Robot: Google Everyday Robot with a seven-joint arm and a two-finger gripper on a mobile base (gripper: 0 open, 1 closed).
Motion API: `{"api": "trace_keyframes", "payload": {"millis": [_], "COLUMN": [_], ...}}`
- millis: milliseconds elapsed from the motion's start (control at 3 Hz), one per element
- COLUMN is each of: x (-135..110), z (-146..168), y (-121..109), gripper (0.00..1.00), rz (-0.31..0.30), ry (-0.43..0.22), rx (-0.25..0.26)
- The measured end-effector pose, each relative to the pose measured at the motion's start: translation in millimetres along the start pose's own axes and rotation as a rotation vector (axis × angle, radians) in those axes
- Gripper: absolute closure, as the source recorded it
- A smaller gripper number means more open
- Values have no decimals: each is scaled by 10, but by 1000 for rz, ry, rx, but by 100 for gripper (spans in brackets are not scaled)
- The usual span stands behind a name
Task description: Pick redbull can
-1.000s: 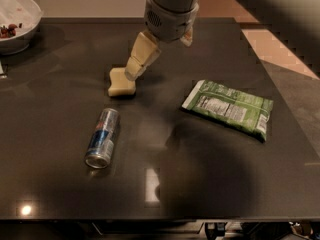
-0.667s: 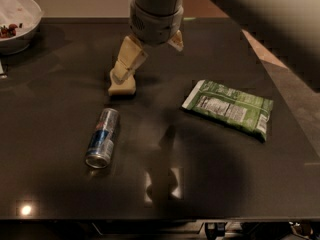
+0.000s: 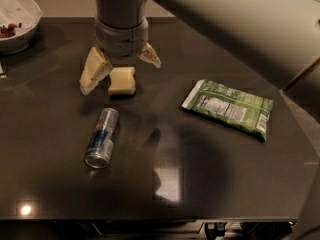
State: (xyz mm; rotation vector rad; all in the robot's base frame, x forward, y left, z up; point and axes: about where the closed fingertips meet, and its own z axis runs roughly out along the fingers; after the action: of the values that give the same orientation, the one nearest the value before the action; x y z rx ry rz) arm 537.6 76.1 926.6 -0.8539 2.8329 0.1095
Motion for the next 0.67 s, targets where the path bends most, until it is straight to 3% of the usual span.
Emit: {"api": "trace_keyframes", "payload": {"millis": [333,667], "x": [72,222], "z": [185,400], "y": [336,578], "gripper": [0,0], "rz": [73,146], "ry": [40,91], "rx": [-10,13]}}
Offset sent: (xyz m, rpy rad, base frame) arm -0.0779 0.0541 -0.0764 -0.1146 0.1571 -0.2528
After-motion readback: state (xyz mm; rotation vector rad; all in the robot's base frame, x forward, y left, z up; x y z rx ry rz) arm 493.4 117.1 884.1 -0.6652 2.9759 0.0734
